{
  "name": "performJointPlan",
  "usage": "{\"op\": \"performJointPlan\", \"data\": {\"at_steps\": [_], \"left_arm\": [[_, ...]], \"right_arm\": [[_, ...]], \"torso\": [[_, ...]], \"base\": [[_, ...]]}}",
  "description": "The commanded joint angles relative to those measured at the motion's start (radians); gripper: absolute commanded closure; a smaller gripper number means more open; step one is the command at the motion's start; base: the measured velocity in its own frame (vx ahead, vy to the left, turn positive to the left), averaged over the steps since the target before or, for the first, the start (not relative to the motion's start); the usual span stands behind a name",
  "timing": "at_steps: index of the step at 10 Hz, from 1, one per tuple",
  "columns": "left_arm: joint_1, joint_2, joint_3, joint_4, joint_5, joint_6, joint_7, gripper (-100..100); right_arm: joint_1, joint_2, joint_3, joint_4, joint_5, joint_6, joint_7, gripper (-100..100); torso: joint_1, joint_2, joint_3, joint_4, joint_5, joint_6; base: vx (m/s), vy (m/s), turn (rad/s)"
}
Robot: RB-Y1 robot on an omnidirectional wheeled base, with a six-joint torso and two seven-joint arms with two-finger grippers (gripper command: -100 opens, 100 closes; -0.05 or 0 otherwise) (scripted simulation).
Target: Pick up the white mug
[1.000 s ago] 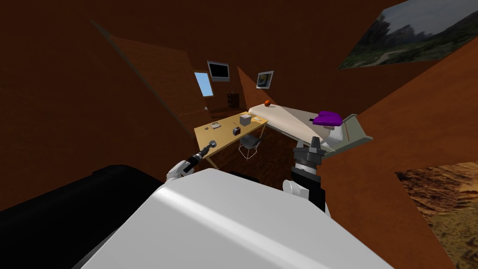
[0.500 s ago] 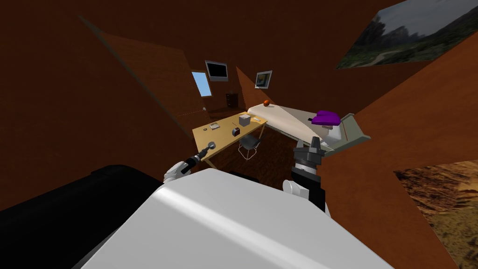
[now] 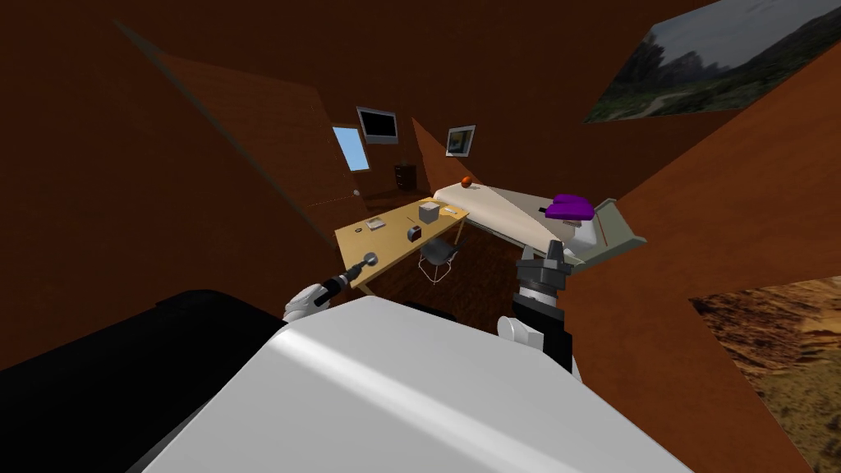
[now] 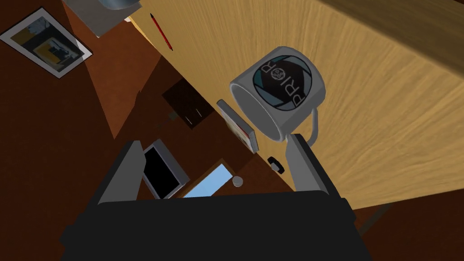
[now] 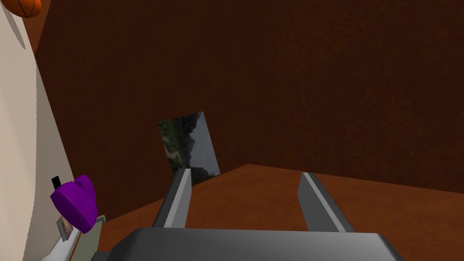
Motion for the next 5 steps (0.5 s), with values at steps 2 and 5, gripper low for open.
{"op": "performJointPlan", "data": {"at_steps": [2,5], "left_arm": [[-0.012,0.009,0.001,0.058,-0.012,-0.012,0.015,-100],[-0.042,0.038,0.0,0.155,-0.057,-0.043,0.068,-100]], "right_arm": [[0.0,0.0,0.0,0.0,0.0,0.0,0.0,0],[0.0,0.0,0.0,0.0,0.0,0.0,0.0,0]], "torso": [[0.0,0.0,0.0,0.0,0.0,0.0],[-0.001,0.001,0.001,0.0,0.0,0.0]], "base": [[0.036,0.025,-0.015],[0.047,0.026,-0.045]]}}
